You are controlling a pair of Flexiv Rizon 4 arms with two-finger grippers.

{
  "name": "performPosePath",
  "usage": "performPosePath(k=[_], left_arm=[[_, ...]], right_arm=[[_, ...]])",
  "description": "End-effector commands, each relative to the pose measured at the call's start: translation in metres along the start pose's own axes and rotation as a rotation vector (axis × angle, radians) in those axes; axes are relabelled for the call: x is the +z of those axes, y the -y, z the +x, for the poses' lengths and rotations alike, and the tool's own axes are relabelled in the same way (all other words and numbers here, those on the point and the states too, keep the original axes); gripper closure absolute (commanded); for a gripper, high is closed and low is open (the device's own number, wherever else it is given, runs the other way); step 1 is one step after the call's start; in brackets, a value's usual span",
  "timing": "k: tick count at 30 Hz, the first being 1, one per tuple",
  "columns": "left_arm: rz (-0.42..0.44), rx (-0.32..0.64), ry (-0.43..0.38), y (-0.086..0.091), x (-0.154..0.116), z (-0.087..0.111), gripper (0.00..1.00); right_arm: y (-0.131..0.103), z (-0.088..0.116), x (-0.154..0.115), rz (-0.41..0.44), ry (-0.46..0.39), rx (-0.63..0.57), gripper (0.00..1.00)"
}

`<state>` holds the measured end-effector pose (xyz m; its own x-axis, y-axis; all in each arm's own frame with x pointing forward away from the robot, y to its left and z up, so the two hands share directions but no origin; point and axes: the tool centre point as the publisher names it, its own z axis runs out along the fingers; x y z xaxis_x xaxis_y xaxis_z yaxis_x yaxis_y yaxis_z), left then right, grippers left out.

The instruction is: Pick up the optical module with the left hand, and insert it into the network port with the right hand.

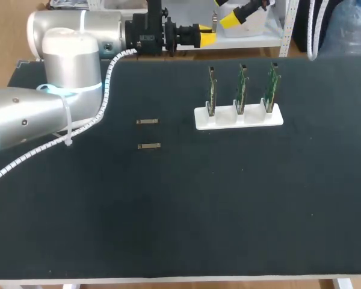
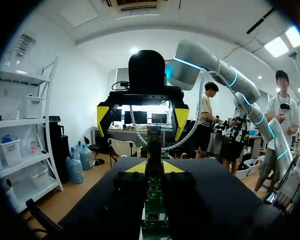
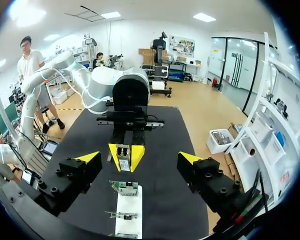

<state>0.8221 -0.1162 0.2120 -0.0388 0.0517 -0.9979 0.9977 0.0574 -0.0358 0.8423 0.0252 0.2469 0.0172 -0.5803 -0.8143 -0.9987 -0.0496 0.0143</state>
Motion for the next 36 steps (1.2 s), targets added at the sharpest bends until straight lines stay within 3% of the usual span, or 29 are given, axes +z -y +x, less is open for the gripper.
performPosePath(k=[1,34,36], left_arm=[[-0.001,0.000,-0.001,-0.001,0.001,0.000,1.00],[-0.001,0.000,-0.001,-0.001,0.001,0.000,1.00],[-0.001,0.000,-0.001,-0.001,0.001,0.000,1.00]], right_arm=[[0.008,-0.004,0.008,-0.560,-0.007,-0.001,0.00],[-0.009,-0.010,0.013,-0.614,-0.015,-0.026,0.00],[-0.011,-0.010,0.013,-0.619,-0.016,-0.030,0.63]])
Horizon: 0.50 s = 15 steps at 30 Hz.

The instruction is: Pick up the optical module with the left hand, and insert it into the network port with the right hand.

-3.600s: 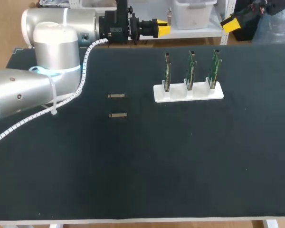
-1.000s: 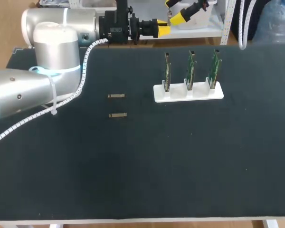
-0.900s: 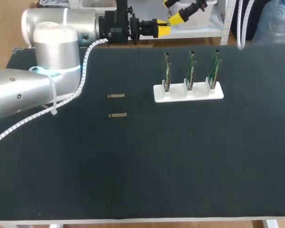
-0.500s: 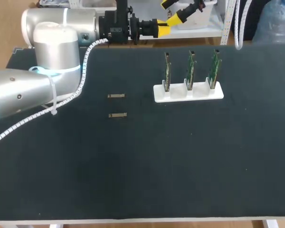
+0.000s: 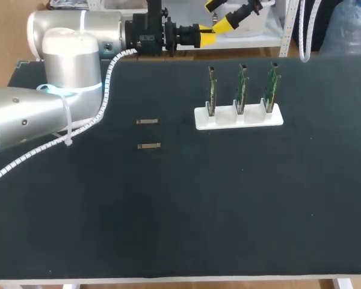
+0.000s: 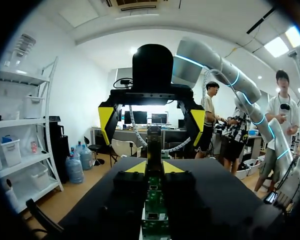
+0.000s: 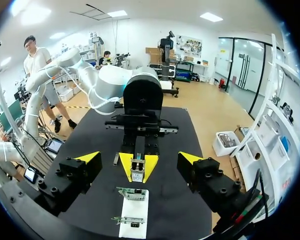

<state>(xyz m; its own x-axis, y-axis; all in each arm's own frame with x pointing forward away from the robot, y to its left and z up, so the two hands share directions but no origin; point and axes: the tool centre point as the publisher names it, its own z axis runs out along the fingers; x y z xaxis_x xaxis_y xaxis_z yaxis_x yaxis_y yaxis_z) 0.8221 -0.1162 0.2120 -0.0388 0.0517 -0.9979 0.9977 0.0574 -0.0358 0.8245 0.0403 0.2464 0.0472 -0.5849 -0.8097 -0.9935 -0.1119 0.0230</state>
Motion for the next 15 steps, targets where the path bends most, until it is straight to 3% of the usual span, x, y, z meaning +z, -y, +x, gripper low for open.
performPosePath(k=[1,2,15], left_arm=[[-0.001,0.000,-0.001,-0.0006,0.0009,0.0000,1.00],[-0.001,0.000,-0.001,-0.0006,0.0009,0.0000,1.00],[-0.001,0.000,-0.001,-0.0006,0.0009,0.0000,1.00]], right_arm=[[0.0053,-0.0007,-0.0009,-0.565,0.000,-0.006,0.95],[0.0045,-0.0007,-0.0006,-0.568,0.000,-0.008,1.00],[0.0021,-0.0002,-0.0010,-0.559,-0.009,-0.004,1.00]])
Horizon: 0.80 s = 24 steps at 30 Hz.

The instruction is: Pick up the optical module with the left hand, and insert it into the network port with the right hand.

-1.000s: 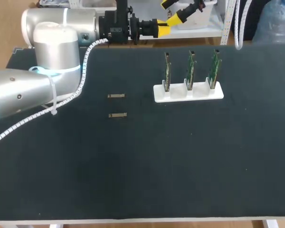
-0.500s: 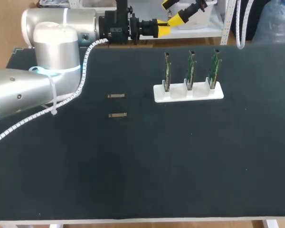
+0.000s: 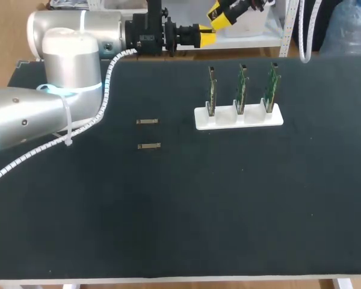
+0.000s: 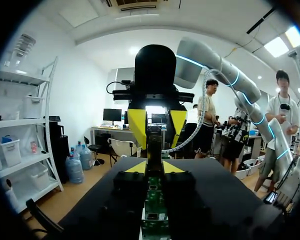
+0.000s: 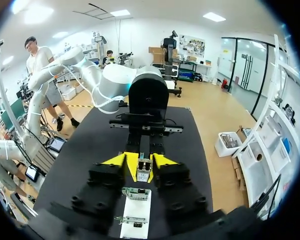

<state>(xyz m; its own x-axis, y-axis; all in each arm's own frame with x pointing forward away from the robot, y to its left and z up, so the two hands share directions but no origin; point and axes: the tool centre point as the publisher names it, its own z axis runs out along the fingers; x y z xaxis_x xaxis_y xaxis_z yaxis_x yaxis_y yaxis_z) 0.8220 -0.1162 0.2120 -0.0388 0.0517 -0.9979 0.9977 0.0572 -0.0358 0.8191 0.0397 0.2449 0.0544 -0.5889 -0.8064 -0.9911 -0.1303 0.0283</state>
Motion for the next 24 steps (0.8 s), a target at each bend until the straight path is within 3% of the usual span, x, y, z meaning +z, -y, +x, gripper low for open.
performPosePath(k=[1,11,12,13,14,24], left_arm=[[-0.001,0.000,-0.001,-0.0007,0.0008,0.0000,1.00],[-0.001,0.000,-0.001,-0.0007,0.0008,0.0000,1.00],[-0.001,0.000,-0.001,-0.0007,0.0008,0.0000,0.89],[-0.001,0.000,-0.001,-0.0007,0.0008,0.0000,0.34],[-0.001,0.000,-0.001,-0.0007,0.0008,0.0000,0.00],[-0.002,0.001,-0.003,-0.0003,0.0005,0.0002,0.00]], right_arm=[[0.0073,-0.0015,-0.0023,-0.540,-0.001,0.001,1.00],[0.0063,0.0005,-0.0037,-0.534,0.002,0.009,1.00],[0.0061,0.0005,-0.0039,-0.534,0.003,0.009,1.00],[0.0060,0.0004,-0.0042,-0.533,0.003,0.008,1.00],[0.0059,0.0002,-0.0045,-0.532,0.004,0.008,1.00],[0.0049,-0.0012,-0.0063,-0.524,0.013,0.005,1.00]])
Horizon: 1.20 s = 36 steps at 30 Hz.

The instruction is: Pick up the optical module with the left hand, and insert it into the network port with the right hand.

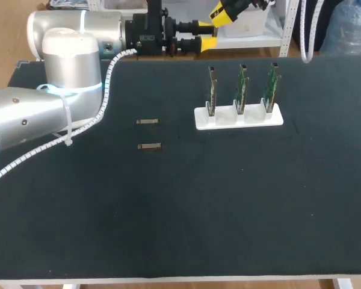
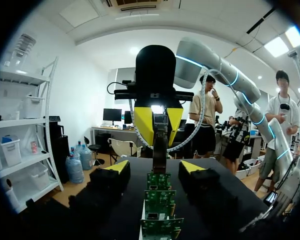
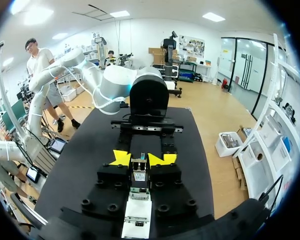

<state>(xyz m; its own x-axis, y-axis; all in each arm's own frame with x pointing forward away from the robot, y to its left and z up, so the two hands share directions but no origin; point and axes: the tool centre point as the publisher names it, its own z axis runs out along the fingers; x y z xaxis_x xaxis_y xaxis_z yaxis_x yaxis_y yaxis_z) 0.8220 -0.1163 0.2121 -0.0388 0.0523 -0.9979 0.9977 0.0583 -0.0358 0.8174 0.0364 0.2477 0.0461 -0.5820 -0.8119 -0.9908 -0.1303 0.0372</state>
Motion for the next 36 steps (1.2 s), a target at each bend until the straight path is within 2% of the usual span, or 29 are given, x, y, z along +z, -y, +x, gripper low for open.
performPosePath(k=[1,4,8,15,21,26,36], left_arm=[[-0.002,0.000,-0.007,0.000,0.000,0.000,0.00],[-0.007,0.006,-0.046,0.001,-0.002,0.001,0.00],[-0.013,0.038,-0.162,0.003,-0.007,0.002,0.00],[-0.026,0.046,-0.210,0.006,-0.027,0.002,0.00],[0.004,0.068,-0.287,0.010,-0.038,0.006,0.00],[0.013,0.066,-0.342,0.012,-0.042,0.011,0.00],[0.014,0.038,-0.400,0.008,-0.045,0.026,0.00]], right_arm=[[0.007,-0.001,-0.003,-0.518,0.003,0.000,1.00],[0.006,-0.001,-0.003,-0.518,0.004,-0.001,1.00],[0.005,-0.001,-0.003,-0.519,0.006,-0.002,1.00],[0.004,0.000,-0.003,-0.523,0.006,-0.002,1.00],[0.002,0.001,-0.003,-0.530,0.007,-0.003,1.00],[0.002,0.001,-0.003,-0.531,0.008,-0.002,1.00],[0.000,0.003,-0.002,-0.530,0.015,0.006,1.00]])
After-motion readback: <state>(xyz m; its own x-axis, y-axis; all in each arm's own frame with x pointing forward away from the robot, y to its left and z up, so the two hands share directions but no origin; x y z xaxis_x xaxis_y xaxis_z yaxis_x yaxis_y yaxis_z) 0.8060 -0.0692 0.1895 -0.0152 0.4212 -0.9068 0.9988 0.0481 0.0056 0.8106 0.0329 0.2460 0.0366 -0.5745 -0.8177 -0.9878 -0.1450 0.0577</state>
